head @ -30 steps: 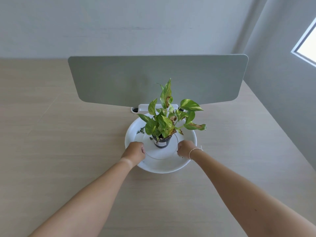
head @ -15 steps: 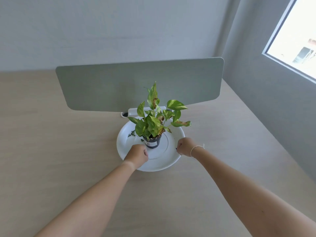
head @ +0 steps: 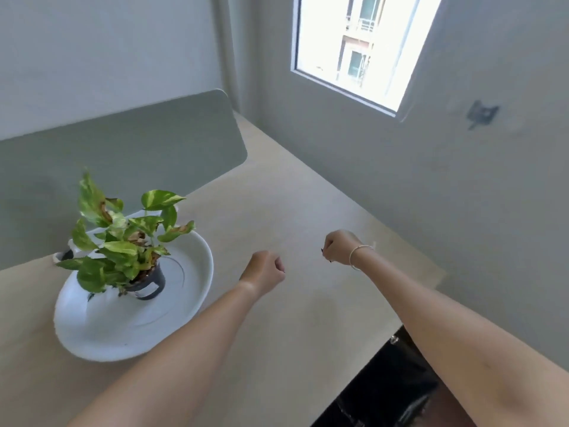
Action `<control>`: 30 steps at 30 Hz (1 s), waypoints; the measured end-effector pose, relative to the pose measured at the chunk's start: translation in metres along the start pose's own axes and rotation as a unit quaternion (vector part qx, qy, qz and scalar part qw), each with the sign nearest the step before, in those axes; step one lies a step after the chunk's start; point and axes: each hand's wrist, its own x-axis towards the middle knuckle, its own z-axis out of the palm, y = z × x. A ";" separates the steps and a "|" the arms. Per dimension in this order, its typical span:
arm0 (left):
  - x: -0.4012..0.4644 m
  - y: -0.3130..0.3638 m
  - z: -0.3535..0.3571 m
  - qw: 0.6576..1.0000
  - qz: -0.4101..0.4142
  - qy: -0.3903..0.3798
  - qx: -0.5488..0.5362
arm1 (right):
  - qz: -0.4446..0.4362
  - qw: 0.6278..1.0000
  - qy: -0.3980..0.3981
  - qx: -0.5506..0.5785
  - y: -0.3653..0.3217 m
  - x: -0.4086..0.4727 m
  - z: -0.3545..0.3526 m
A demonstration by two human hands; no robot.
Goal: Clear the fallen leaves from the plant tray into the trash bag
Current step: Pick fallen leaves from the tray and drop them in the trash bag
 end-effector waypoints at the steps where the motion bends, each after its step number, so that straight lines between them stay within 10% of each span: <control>1: 0.004 0.015 0.013 1.000 0.023 -0.017 -0.001 | 0.029 0.999 0.017 0.013 0.021 -0.002 -0.006; 16: -0.012 0.148 0.192 0.949 0.198 -0.245 0.027 | 0.292 0.951 0.055 0.083 0.243 -0.092 -0.011; 30: -0.024 0.133 0.250 0.894 0.218 -0.369 0.133 | 0.346 0.899 0.075 0.259 0.272 -0.090 0.090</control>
